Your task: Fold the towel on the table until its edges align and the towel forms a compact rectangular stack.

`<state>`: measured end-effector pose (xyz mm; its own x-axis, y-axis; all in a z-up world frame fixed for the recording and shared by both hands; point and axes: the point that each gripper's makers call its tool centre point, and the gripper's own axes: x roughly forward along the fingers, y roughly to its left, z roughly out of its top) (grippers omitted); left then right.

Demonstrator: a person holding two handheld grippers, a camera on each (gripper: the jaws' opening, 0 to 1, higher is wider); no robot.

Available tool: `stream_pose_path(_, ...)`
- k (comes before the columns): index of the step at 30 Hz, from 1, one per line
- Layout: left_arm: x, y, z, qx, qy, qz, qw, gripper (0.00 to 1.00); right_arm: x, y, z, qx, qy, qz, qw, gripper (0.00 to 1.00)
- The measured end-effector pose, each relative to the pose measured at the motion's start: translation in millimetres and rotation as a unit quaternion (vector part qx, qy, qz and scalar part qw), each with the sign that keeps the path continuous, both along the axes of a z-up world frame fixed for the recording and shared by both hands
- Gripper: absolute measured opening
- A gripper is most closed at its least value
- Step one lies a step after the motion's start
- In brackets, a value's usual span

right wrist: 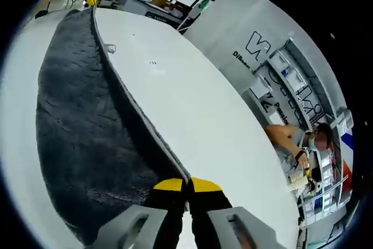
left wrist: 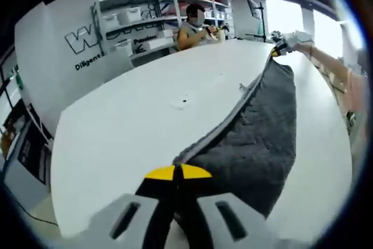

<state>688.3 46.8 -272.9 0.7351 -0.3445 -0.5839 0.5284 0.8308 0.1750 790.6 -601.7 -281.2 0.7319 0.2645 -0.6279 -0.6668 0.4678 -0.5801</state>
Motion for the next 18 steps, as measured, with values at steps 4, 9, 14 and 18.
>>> stream_pose_path(4,5.7,-0.3,-1.7,0.005,-0.005,0.005,1.0,0.02,1.9,0.9,-6.2,0.002,0.001,-0.007,1.0,0.02)
stream_pose_path(9,8.9,0.3,-6.2,0.025,-0.004,0.006,0.9997,0.03,3.0,1.6,-11.5,0.002,0.002,-0.013,0.9999,0.03)
stream_pose_path(14,16.4,12.8,-9.6,0.041,-0.009,0.026,0.9988,0.08,5.2,1.0,-12.6,-0.001,-0.003,-0.021,0.9998,0.07)
stream_pose_path(18,16.4,18.0,-5.9,0.034,-0.017,0.036,0.9986,0.23,7.6,-6.1,-8.6,0.005,-0.018,-0.044,0.9989,0.21)
